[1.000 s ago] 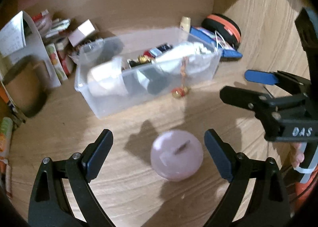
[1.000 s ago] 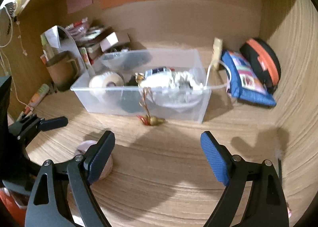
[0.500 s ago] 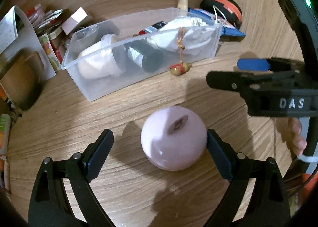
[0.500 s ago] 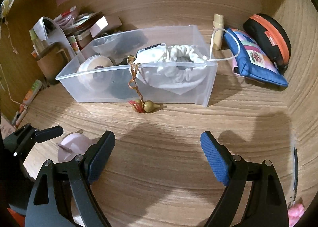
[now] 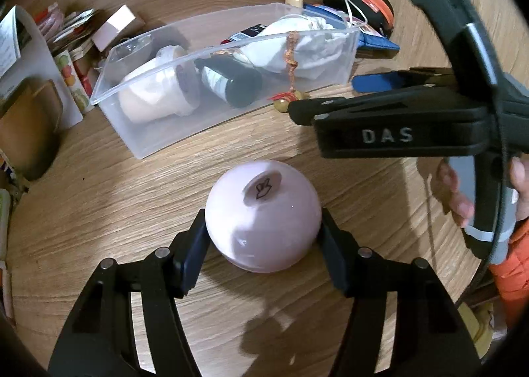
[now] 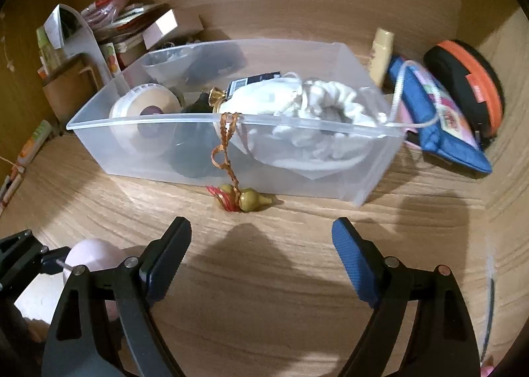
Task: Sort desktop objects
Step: 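Move both grippers back toward the pink ball and gourd charm, then grasp the pink ball with the left gripper while the right grasps the gourd charm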
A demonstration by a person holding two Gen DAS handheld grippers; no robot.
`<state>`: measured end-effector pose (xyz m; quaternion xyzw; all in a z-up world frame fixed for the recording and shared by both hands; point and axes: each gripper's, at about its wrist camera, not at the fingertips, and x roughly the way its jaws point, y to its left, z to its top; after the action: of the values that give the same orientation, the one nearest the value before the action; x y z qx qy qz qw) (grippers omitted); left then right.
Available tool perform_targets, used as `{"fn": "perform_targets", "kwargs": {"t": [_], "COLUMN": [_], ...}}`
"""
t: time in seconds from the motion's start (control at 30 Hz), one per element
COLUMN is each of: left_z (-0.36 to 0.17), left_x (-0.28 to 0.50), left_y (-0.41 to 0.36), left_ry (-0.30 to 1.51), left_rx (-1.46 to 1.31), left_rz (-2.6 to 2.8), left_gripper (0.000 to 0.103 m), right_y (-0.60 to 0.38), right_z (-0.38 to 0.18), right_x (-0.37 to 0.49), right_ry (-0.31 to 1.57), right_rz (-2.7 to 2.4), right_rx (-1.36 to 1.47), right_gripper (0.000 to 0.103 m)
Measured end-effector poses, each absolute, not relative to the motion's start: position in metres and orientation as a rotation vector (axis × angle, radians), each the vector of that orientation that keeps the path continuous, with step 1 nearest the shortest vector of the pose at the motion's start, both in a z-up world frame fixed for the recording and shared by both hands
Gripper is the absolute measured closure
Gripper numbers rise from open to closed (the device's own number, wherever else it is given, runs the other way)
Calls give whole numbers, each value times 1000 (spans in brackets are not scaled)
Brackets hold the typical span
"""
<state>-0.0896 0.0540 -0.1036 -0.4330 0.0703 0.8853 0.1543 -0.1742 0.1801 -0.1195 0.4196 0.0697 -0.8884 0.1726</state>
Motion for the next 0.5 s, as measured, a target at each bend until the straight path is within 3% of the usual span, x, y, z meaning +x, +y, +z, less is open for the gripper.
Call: {"fn": "perform_targets", "kwargs": {"t": [0.2,0.5], "left_z": [-100,-99], "left_x": [-91,-94], "left_y": [37,21], "left_ry": [80,35], "left_rx": [-1221,-1223], "left_rz": [2571,2597], "left_gripper": [41,41], "right_y": [166,158], "right_z": [-127,-134], "right_x": [-185,-195], "right_ry": [226,265], "right_rz": [-2488,-2507], "right_rx": [1222,1235], "right_gripper": [35,42]}}
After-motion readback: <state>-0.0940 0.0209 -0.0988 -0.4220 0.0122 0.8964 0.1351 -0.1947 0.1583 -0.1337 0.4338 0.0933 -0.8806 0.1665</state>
